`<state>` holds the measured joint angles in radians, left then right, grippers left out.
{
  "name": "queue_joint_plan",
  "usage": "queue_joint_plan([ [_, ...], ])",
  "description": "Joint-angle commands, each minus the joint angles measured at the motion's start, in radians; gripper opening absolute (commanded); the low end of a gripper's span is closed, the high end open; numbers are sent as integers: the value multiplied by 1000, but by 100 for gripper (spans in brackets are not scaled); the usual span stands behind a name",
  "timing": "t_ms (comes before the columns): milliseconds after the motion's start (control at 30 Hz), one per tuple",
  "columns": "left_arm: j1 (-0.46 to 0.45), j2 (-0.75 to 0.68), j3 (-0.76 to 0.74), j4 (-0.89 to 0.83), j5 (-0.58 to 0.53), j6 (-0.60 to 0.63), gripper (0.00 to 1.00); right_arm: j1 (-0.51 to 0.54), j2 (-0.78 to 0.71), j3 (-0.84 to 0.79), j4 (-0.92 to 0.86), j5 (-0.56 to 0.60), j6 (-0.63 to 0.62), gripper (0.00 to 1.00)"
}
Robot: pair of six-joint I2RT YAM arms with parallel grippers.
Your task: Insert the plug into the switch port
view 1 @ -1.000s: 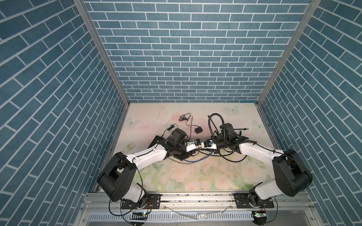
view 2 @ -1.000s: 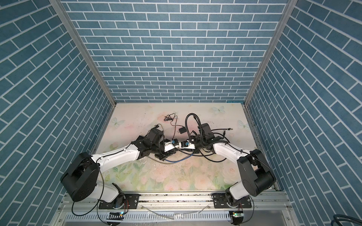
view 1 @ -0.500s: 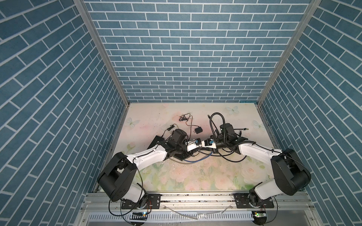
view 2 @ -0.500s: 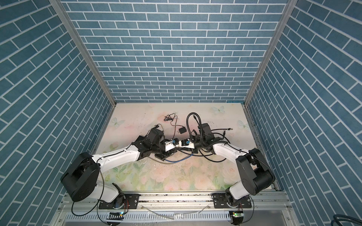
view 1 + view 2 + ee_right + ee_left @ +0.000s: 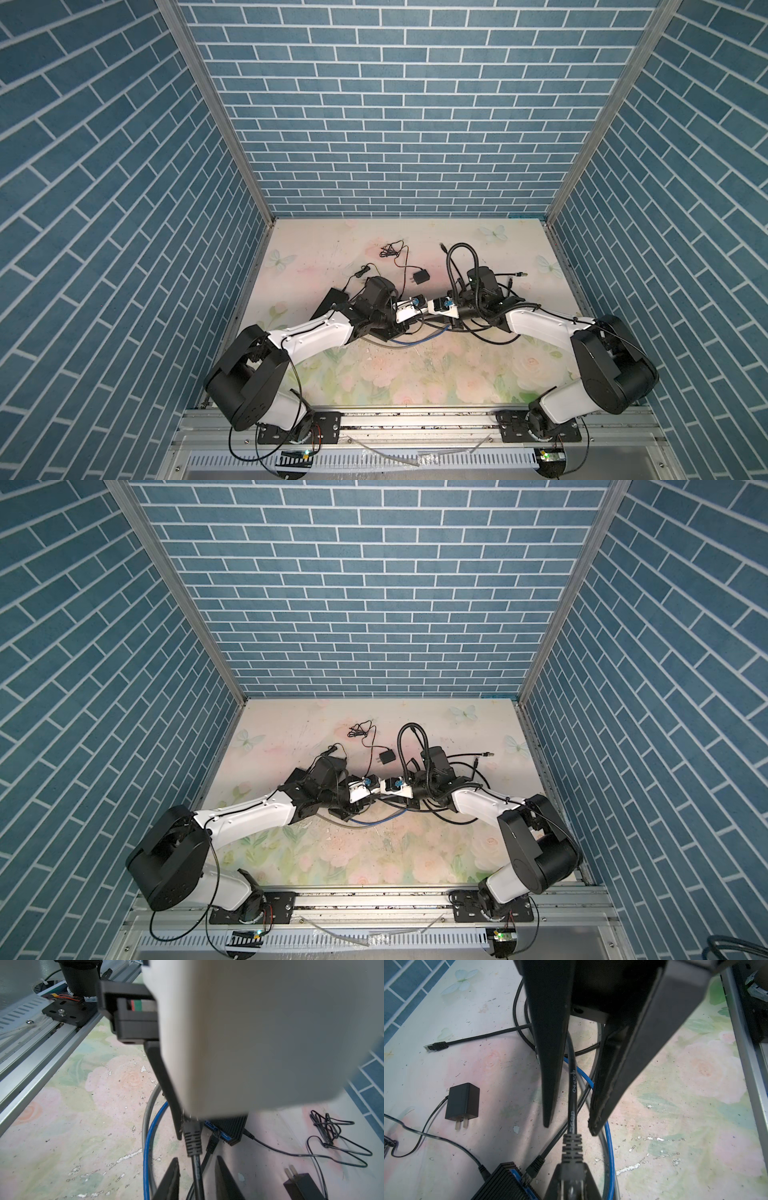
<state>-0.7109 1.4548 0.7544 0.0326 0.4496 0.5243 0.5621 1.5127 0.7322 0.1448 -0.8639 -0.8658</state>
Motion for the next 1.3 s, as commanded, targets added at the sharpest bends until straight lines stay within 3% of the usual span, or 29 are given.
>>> queue_joint_plan([
  [0, -13, -40, -20, 81, 15, -8, 6, 7, -18, -30, 42, 34, 57, 30],
  [833, -13, -28, -30, 118, 4, -7, 6, 32, 5, -7, 87, -80, 76, 21],
  [1067, -14, -38, -42, 137, -1, -9, 7, 36, 13, 3, 87, -66, 76, 3],
  [1167, -13, -38, -46, 137, -22, -38, 24, 37, 19, 3, 89, -44, 78, 0],
  [1267, -11, -33, -31, 100, -86, -140, 60, 38, 25, -2, 109, 13, 99, 0],
])
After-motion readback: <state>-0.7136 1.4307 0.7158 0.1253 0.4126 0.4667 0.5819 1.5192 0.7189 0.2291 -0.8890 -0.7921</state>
